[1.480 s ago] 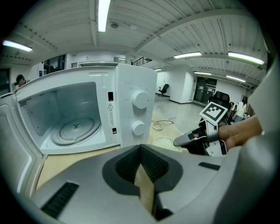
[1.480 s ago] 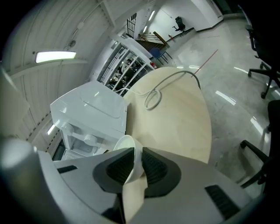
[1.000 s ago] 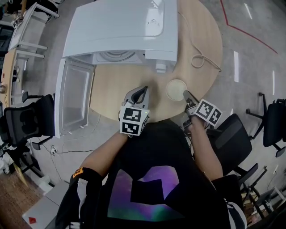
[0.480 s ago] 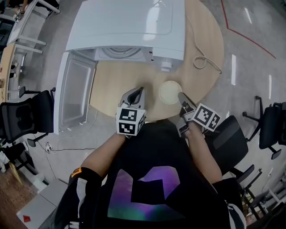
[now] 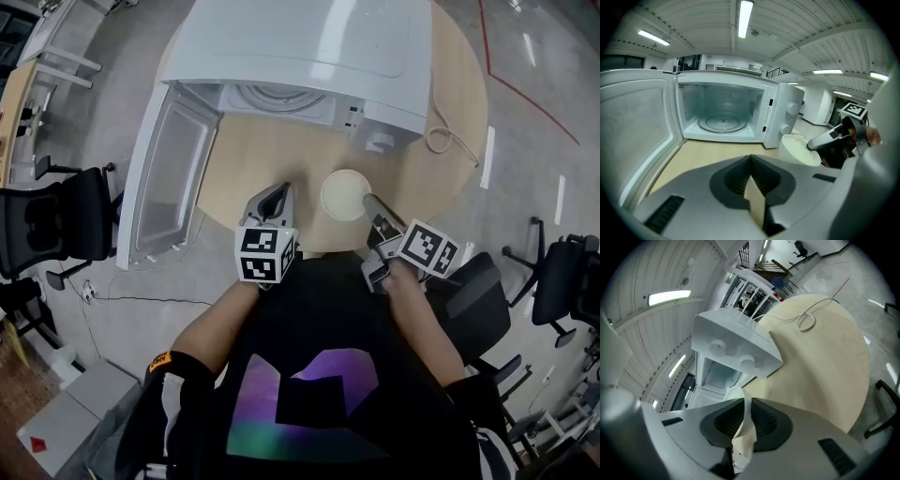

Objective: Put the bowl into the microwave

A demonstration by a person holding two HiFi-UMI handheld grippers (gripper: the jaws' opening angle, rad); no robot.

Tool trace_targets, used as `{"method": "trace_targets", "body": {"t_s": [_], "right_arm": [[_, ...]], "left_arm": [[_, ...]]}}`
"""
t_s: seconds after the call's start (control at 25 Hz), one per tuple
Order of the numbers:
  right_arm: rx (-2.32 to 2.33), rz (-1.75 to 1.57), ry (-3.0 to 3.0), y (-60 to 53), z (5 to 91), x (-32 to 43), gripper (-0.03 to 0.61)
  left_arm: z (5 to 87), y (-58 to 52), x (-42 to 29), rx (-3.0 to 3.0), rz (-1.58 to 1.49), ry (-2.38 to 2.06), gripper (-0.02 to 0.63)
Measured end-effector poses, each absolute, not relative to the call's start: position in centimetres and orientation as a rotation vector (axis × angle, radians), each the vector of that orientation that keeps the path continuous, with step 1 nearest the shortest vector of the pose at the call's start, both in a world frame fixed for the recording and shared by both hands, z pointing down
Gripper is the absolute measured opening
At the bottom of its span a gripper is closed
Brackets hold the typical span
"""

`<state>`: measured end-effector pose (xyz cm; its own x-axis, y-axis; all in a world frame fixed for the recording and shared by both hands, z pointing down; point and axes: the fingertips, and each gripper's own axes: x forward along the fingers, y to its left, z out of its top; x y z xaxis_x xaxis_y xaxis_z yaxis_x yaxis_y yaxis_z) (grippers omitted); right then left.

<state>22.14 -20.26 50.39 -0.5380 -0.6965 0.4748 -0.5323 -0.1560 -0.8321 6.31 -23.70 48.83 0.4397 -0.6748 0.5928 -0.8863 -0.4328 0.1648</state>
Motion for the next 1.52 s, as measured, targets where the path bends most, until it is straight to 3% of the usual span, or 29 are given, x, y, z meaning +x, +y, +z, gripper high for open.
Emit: {"method": "trace_targets", "body": {"t_s": [0.88, 1.52], "right_arm": [[-1.387, -1.794, 2.059, -26.9, 47.6, 10.0, 0.058], [-1.453, -1.742, 1.981, -32.7, 47.7, 6.9, 0.058]], "left_arm": [[48.7, -29.7, -4.8, 2.176, 0.524, -1.39, 0.046], [48.8, -34.9, -5.4, 2.262, 0.571, -1.288, 0.046]]}}
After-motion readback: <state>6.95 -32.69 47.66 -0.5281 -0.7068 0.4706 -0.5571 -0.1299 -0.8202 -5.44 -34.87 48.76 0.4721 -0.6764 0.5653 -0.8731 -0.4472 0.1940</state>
